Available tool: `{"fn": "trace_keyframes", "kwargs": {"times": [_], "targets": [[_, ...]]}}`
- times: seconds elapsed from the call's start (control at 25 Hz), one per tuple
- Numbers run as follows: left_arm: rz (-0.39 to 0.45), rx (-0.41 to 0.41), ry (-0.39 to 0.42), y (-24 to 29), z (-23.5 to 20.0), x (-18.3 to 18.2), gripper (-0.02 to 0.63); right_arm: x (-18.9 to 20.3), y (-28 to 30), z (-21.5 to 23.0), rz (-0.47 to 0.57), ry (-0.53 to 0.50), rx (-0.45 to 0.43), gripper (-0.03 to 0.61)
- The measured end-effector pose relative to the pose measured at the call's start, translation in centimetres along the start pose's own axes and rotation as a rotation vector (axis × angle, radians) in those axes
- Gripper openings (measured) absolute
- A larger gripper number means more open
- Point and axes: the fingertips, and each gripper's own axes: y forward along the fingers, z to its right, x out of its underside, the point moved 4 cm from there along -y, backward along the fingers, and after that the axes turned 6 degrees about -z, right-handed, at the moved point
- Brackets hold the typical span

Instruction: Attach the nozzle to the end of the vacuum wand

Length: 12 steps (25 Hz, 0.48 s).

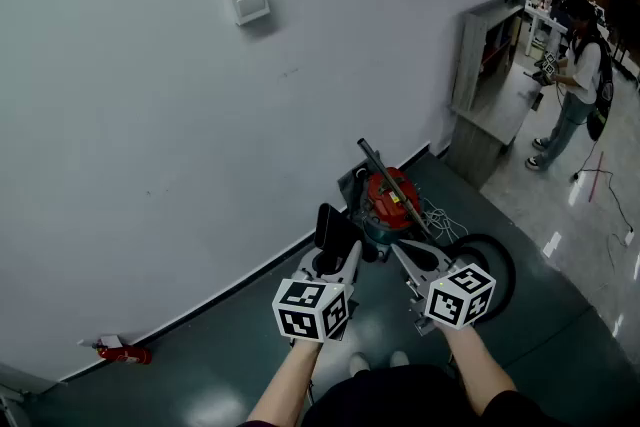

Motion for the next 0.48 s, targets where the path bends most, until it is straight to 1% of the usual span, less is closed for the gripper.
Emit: {"fn": "trace_keyframes", "kwargs": {"times": [0.24, 0.48], "targets": [[0.000, -0.024, -0.015, -0.5, -1.5, 0.6, 0.087, 0.6, 0.7, -0.1, -0.012, 0.006, 0.012, 0.017], [0.003, -0.021, -0.035, -0.8, -3.7, 0.9, 0.087, 0.8, 2.0, -0.2, 0.000, 0.021, 0.026, 0.017]]}}
